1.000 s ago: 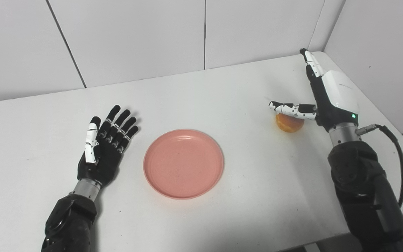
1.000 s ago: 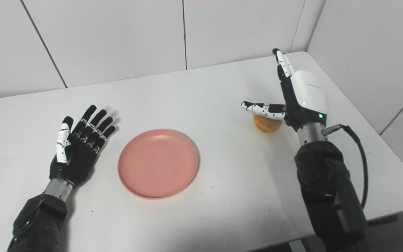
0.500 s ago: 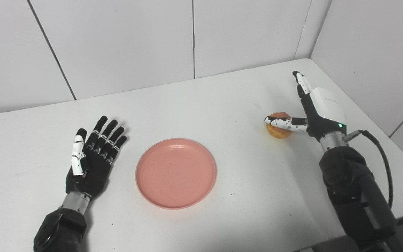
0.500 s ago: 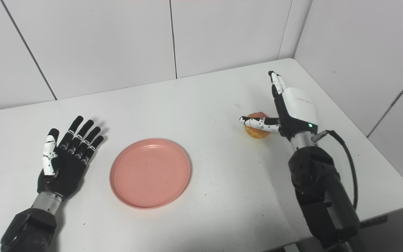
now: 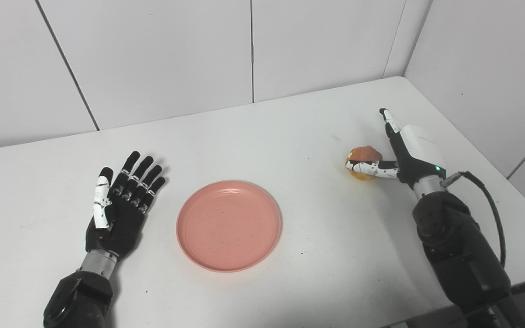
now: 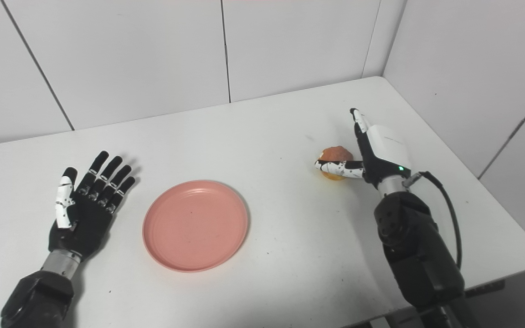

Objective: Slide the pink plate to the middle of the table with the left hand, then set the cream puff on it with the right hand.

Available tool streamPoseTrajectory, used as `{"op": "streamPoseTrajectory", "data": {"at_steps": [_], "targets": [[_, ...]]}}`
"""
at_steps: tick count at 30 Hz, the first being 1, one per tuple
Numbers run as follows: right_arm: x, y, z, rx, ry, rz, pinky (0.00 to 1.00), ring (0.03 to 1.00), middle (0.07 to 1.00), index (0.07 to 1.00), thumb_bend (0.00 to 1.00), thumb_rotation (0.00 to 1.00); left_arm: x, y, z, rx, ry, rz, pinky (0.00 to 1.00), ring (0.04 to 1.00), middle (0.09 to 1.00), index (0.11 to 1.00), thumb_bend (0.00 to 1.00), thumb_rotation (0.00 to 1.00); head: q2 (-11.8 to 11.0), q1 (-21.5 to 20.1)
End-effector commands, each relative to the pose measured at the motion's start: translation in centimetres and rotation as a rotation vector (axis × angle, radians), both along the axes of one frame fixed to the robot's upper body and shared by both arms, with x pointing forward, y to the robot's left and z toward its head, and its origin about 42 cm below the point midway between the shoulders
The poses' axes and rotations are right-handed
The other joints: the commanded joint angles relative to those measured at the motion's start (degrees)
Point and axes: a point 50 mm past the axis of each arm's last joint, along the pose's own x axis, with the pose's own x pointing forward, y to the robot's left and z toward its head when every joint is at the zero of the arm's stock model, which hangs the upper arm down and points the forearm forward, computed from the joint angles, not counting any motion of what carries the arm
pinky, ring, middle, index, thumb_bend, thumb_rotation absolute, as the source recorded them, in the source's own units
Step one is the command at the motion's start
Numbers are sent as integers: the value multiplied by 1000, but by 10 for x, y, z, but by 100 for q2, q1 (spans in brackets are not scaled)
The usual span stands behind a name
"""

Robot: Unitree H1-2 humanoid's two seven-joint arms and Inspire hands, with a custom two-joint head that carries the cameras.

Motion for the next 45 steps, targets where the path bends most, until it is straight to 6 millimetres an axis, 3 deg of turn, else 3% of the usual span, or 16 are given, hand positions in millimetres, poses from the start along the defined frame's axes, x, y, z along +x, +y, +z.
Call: {"op": "streamPoseTrajectory", "data": {"at_steps": [1, 11, 17, 32, 45], "targets": [[9, -5, 23, -28, -65, 0, 707, 893, 959, 982, 985, 591, -22, 13, -45, 60, 205, 24, 937, 918, 931, 930, 420, 1000, -3, 1], [18, -5, 20, -4, -47, 3, 709, 889, 953, 975, 975, 564, -23, 13, -42, 72, 199, 23, 943, 923, 934, 934, 426, 1000, 89, 24], [20, -1, 19, -5, -49, 9, 631, 826, 932, 955, 944, 545, -23, 13, -42, 65, 199, 21, 947, 927, 938, 939, 426, 1000, 141, 50], [23, -2, 16, 0, 8, 13, 655, 821, 909, 918, 904, 464, -25, 14, -39, 80, 193, 17, 954, 931, 940, 943, 424, 1000, 227, 59], [23, -6, 18, -6, 59, 2, 702, 825, 862, 862, 932, 420, -26, 13, -38, 83, 191, 17, 942, 921, 936, 944, 427, 1000, 282, 89]]}}
